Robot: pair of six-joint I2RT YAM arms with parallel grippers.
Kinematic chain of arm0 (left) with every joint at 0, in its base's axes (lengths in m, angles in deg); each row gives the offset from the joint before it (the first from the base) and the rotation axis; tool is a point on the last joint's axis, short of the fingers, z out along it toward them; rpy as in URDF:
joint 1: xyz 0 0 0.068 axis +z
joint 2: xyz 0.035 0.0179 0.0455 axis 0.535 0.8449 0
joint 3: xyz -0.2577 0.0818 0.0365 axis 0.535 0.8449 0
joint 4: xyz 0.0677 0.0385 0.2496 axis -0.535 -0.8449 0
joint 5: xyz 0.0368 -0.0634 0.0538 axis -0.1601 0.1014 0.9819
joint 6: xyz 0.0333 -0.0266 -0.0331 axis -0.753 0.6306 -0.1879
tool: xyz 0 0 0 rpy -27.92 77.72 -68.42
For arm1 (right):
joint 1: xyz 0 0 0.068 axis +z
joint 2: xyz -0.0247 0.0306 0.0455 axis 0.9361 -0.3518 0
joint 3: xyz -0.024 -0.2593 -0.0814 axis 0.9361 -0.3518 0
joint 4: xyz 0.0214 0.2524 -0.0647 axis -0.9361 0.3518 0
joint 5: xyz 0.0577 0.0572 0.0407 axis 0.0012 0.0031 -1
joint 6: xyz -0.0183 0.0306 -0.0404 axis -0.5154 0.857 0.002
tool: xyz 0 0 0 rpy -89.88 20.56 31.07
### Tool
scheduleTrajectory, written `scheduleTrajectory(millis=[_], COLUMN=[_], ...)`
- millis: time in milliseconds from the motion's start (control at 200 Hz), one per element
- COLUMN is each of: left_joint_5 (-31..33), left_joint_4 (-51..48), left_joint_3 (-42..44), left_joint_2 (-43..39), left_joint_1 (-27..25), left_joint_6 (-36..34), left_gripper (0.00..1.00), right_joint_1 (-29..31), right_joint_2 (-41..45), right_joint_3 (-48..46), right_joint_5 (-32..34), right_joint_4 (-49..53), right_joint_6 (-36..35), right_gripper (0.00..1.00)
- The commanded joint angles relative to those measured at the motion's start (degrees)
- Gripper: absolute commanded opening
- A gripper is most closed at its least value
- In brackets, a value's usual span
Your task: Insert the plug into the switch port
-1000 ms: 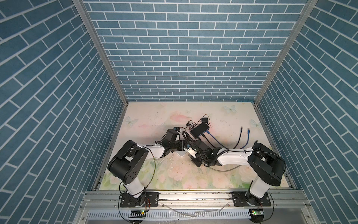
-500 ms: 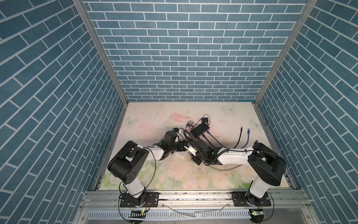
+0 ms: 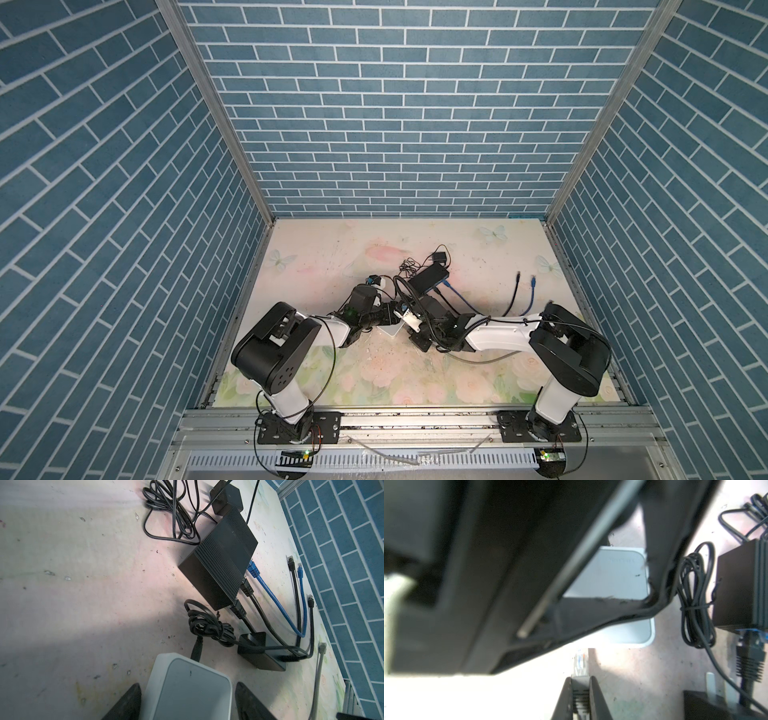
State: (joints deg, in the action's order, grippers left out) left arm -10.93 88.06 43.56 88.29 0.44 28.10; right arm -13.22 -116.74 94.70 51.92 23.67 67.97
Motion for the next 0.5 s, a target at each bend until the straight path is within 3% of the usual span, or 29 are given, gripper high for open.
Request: scheduleTrajectory(millis=[0, 495], left_joint_5=[-4.38, -5.95], left_joint_4=[-8.59, -5.26], left_joint_3=[2.79, 3.14], left_joint_2=[4.15, 6.46], left_joint_1=[-1.57, -4.7], left_joint_6=[1.64, 3.94], left_gripper=[0.73, 0.72], right_joint_1=[-0.44, -0.53], right_joint_2=[-1.84, -4.47], right_joint_3=[3.31, 7.76], right_joint_5=[1.4, 0.93], right_joint_4=[-1.09, -6.47], right_joint_6=[1.06, 2.11], right_gripper=[0.0, 0.0])
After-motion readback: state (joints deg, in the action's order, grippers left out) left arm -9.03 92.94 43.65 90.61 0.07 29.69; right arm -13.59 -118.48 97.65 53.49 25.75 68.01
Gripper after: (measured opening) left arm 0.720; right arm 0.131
